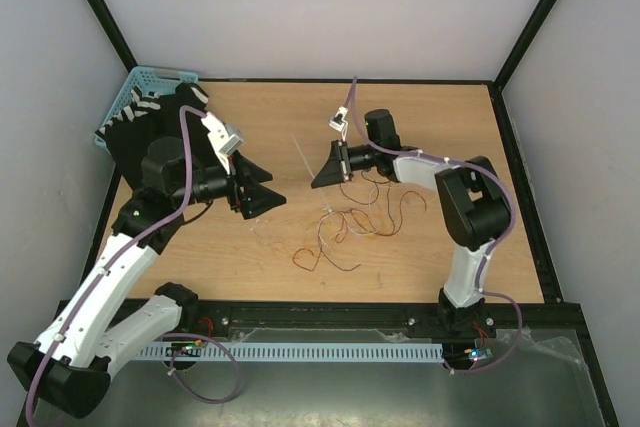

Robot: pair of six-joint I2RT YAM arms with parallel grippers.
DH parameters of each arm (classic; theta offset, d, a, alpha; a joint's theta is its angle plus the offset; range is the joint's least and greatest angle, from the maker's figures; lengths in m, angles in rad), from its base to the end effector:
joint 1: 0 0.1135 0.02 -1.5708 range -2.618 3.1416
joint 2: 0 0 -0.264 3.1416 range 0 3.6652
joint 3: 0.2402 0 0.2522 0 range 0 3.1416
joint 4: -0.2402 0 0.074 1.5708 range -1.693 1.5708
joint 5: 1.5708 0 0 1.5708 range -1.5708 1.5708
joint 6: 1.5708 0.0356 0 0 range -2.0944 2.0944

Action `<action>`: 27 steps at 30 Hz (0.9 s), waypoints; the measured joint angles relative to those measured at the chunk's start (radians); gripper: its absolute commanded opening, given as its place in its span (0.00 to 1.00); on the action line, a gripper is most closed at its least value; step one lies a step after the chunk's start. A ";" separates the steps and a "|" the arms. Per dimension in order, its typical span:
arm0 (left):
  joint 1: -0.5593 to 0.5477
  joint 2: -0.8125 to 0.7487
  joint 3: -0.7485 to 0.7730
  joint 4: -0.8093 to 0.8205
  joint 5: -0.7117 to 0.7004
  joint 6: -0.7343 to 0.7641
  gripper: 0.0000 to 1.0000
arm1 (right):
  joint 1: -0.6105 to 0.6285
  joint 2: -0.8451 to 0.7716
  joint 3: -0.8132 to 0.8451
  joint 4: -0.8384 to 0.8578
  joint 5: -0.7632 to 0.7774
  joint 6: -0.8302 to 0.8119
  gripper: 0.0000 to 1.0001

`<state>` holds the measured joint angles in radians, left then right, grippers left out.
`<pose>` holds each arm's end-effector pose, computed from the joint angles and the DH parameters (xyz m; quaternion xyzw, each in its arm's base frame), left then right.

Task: Zip-tie the wires
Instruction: Place the cable at the center of the board.

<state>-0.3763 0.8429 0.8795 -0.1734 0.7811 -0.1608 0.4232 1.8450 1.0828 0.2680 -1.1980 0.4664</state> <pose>0.1631 -0.0914 0.3660 0.3237 0.6661 -0.4379 0.5097 0.3389 0.1890 0.2006 -0.2737 0.7152 0.6192 0.1739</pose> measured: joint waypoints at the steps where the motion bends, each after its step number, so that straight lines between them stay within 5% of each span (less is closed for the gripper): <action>1: 0.000 0.000 0.000 0.000 0.000 0.000 0.76 | 0.000 0.031 0.021 0.011 0.012 0.003 0.00; 6: 0.000 -0.006 -0.013 0.000 0.002 -0.004 0.76 | 0.000 0.188 0.126 0.071 0.063 0.039 0.00; 11: 0.000 -0.014 -0.022 -0.002 0.005 -0.004 0.77 | 0.004 0.327 0.296 -0.042 0.150 -0.031 0.00; 22: 0.000 -0.031 -0.030 -0.004 0.008 -0.004 0.78 | 0.006 0.417 0.404 -0.206 0.284 -0.158 0.00; 27: 0.000 -0.033 -0.030 -0.004 0.005 -0.004 0.86 | 0.007 0.421 0.459 -0.310 0.336 -0.230 0.28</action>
<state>-0.3763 0.8101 0.8497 -0.1772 0.7860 -0.1650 0.4301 2.2662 1.5414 -0.0418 -0.8619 0.2363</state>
